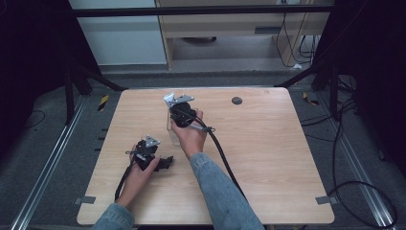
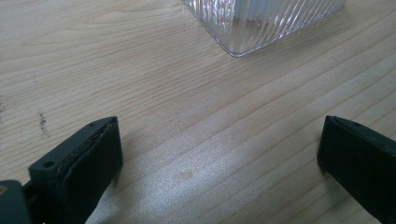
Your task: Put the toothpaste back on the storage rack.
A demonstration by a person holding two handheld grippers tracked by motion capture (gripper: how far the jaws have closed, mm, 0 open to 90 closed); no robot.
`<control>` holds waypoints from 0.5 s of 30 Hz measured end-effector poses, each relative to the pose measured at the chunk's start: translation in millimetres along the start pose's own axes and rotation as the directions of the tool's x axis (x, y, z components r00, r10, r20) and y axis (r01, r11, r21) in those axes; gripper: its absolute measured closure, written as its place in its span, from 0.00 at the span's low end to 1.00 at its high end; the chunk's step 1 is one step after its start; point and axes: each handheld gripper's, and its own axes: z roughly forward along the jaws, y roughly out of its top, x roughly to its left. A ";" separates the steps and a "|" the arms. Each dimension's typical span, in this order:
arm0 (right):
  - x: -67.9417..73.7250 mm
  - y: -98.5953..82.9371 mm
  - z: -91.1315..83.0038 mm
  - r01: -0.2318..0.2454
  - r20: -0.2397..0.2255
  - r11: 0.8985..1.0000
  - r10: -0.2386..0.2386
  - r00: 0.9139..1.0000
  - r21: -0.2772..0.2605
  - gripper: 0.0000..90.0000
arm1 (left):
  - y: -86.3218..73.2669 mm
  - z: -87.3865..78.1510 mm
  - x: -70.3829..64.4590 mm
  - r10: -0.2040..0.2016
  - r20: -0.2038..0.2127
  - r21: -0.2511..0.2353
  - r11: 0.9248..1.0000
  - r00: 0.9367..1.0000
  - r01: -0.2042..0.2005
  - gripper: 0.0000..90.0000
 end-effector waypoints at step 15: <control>1.0 -0.2 3.1 -0.003 0.003 1.000 0.003 1.000 0.006 0.87 | 0.2 0.1 0.0 0.002 0.001 0.001 1.000 1.000 -0.002 0.00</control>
